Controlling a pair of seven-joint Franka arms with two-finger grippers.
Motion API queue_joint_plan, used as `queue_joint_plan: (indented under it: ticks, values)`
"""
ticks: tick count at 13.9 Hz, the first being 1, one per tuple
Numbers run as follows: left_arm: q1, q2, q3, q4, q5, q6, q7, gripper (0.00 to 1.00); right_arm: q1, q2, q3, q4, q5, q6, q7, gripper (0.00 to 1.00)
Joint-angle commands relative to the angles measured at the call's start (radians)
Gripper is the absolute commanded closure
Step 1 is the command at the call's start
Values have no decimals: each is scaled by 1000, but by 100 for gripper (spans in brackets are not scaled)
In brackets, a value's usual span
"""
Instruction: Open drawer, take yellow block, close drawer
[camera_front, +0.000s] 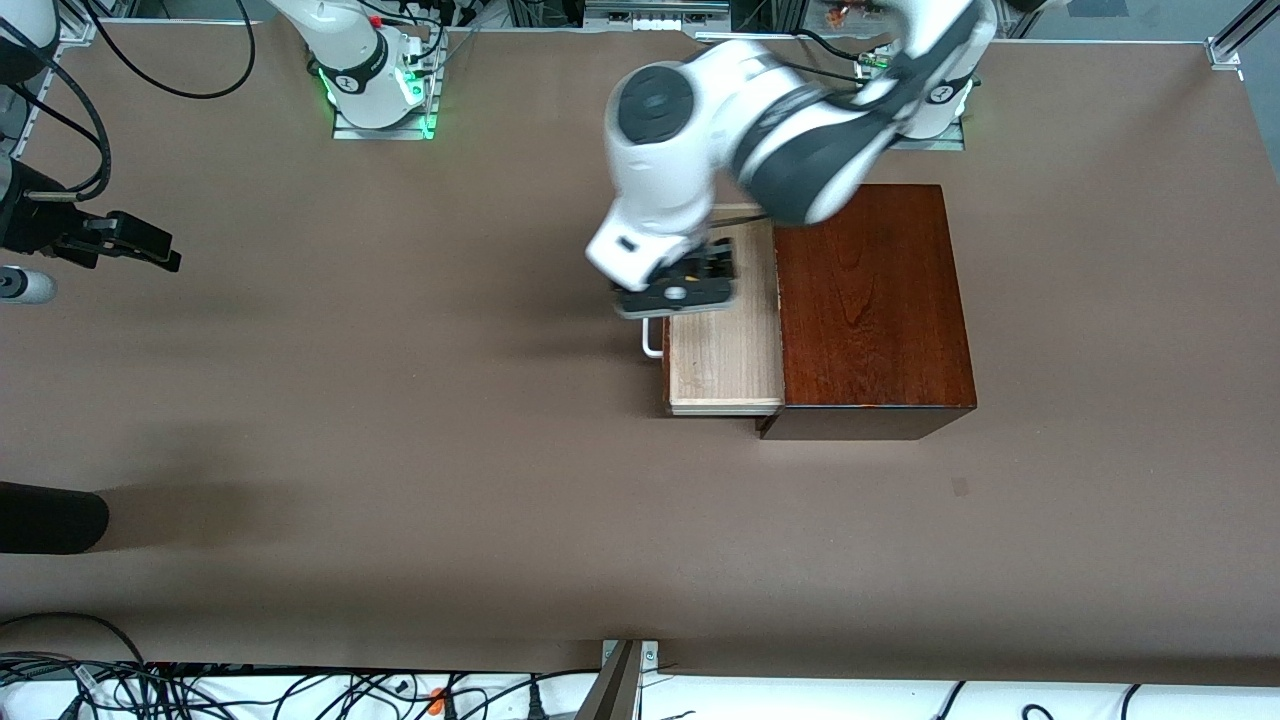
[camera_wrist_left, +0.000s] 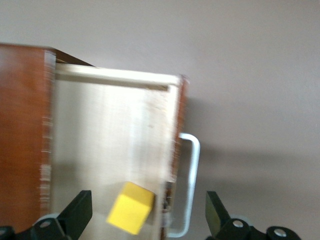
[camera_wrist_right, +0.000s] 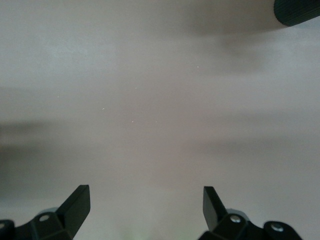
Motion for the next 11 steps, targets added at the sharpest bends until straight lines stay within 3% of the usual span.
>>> queue_joint_plan:
  ticks: [1, 5, 9, 11]
  values:
    - [100, -127, -9, -115, -56, 11, 35, 0, 1, 14, 6, 20, 16, -16, 8, 0]
    - [212, -199, 2, -121, -105, -58, 149, 0, 91, 60, 9, 17, 19, -71, 9, 0]
    - [211, -303, 230, -125, -271, -130, 433, 0, 165, 107, 13, 22, 79, -65, 12, 0]
    - [203, -350, 330, -147, -311, -167, 564, 0, 196, 121, 15, 25, 117, -42, 131, 0]
